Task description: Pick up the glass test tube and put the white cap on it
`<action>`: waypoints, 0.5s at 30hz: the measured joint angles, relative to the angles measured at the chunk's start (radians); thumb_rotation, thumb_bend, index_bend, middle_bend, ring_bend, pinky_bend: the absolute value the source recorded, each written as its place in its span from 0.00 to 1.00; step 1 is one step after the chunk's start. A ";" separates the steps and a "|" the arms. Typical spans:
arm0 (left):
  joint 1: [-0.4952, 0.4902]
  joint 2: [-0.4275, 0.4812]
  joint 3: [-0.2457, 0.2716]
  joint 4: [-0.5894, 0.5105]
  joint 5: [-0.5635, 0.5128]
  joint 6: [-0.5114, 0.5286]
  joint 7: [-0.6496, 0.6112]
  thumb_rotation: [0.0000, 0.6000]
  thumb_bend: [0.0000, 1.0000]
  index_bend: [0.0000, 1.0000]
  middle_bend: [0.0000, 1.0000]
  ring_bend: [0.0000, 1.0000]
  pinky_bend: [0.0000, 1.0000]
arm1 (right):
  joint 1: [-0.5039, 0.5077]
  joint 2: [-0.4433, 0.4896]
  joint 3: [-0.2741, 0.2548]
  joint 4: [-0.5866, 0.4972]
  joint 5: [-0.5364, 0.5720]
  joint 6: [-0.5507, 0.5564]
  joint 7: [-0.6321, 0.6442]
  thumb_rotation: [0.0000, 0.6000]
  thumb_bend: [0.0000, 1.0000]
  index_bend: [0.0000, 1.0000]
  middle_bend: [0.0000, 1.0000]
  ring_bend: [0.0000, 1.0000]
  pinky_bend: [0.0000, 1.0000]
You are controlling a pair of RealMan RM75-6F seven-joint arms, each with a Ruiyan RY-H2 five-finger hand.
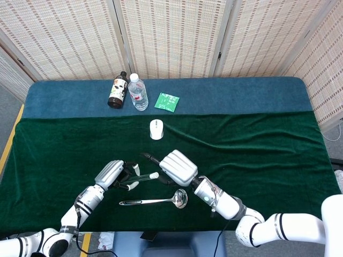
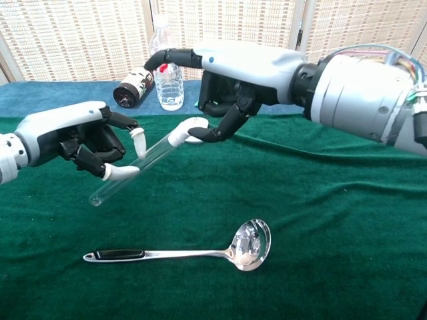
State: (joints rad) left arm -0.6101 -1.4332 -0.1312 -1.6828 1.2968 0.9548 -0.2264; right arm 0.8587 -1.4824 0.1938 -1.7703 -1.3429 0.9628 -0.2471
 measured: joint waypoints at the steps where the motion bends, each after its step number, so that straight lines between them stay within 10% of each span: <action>1: -0.001 0.001 0.002 0.006 0.000 -0.001 0.013 1.00 0.55 0.69 0.98 0.91 0.88 | -0.002 0.006 0.000 -0.003 -0.002 0.003 0.001 1.00 0.43 0.06 0.97 1.00 1.00; 15: -0.032 -0.056 0.025 0.163 -0.070 -0.026 0.273 1.00 0.55 0.69 0.98 0.91 0.88 | -0.094 0.165 -0.012 -0.077 -0.010 0.102 -0.023 1.00 0.43 0.06 0.97 1.00 1.00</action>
State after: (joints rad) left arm -0.6422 -1.4894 -0.1062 -1.5201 1.2273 0.9292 0.0470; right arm 0.7650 -1.3172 0.1819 -1.8477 -1.3532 1.0648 -0.2705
